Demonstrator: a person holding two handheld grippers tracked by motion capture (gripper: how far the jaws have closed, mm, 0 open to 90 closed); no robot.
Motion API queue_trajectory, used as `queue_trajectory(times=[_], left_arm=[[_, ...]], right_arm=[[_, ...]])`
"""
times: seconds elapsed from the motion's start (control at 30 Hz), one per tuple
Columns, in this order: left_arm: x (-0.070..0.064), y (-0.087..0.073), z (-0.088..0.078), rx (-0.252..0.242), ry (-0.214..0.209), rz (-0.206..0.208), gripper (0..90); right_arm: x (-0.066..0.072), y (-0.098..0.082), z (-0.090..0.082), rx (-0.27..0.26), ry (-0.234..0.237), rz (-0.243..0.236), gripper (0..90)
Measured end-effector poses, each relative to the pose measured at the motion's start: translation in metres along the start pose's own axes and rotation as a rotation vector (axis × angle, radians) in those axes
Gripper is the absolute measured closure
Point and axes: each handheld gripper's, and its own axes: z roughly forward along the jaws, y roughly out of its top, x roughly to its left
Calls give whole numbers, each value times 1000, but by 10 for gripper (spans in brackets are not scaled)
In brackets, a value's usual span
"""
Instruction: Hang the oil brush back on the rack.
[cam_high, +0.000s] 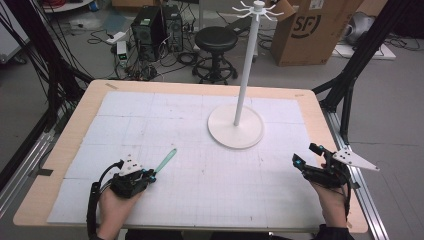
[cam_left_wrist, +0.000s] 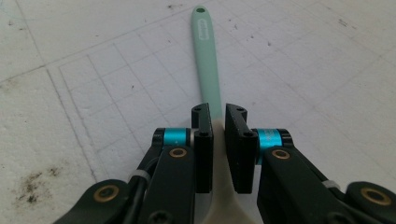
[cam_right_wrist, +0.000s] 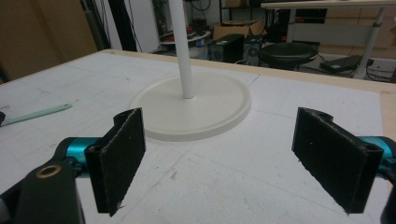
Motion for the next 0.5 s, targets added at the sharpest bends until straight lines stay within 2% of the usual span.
queue_trajectory(times=[0.23,0.5], left_arm=[[-1,0,0,-2,4,15,827],[1,2,-2,-21,-27,-3,827]], right_arm=[[0,0,0,-1,2,1,165],[0,0,0,-1,0,2,165]])
